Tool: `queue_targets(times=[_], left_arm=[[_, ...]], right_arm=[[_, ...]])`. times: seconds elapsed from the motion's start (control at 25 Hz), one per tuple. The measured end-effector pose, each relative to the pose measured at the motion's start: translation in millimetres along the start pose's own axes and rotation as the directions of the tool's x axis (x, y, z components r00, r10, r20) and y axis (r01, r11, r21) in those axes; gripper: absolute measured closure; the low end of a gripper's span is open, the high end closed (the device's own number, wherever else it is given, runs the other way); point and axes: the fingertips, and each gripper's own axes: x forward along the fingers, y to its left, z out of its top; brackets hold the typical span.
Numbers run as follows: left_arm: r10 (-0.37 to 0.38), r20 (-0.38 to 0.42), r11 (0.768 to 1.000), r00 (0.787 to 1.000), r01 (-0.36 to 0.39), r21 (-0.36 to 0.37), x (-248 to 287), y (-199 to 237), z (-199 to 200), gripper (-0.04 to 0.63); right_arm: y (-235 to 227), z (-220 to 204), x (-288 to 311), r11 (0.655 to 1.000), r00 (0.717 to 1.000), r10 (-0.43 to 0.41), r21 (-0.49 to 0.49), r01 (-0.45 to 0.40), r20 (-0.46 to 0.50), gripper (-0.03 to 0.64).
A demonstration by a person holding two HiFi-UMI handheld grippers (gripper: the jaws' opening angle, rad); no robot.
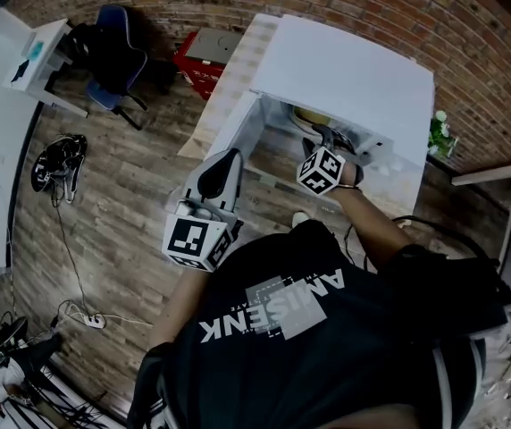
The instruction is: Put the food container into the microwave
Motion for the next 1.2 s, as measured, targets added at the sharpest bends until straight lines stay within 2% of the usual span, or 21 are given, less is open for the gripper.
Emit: queue_targets(times=[0.28, 0.48, 0.56, 0.72, 0.92, 1.04, 1.2], left_arm=[[-0.062, 0.024, 0.998, 0.998, 0.062, 0.0, -33, -9, 5, 0.583], [-0.122, 0.044, 0.993, 0.992, 0.122, 0.001, -55, -17, 3, 0.583], [-0.145, 0.05, 0.989, 0.988, 0.144, 0.011, -64, -22, 6, 0.583], [-0.174, 0.03, 0.985, 0.984, 0.174, 0.018, -75, -24, 6, 0.583], [-0.224, 0.057, 0.975, 0.973, 0.223, 0.019, -91, -28, 15, 0.584], [-0.231, 0.076, 0.973, 0.97, 0.232, -0.001, -98, -29, 16, 0.584], [-0.236, 0.087, 0.972, 0.968, 0.236, 0.006, -106, -27, 18, 0.583]], right_arm=[[20, 15, -50, 0.993, 1.0, 0.011, 0.114, -0.013, 0.021, 0.431], [29, 31, -93, 0.984, 0.997, -0.027, 0.178, 0.015, 0.066, 0.433], [30, 39, -115, 0.975, 0.995, -0.042, 0.223, 0.021, 0.09, 0.455], [27, 51, -159, 0.949, 0.986, -0.11, 0.308, 0.067, 0.127, 0.508], [21, 68, -217, 0.938, 0.963, -0.208, 0.315, 0.147, 0.17, 0.535], [16, 70, -249, 0.909, 0.948, -0.247, 0.387, 0.155, 0.2, 0.537], [2, 70, -288, 0.857, 0.915, -0.344, 0.468, 0.214, 0.211, 0.541]])
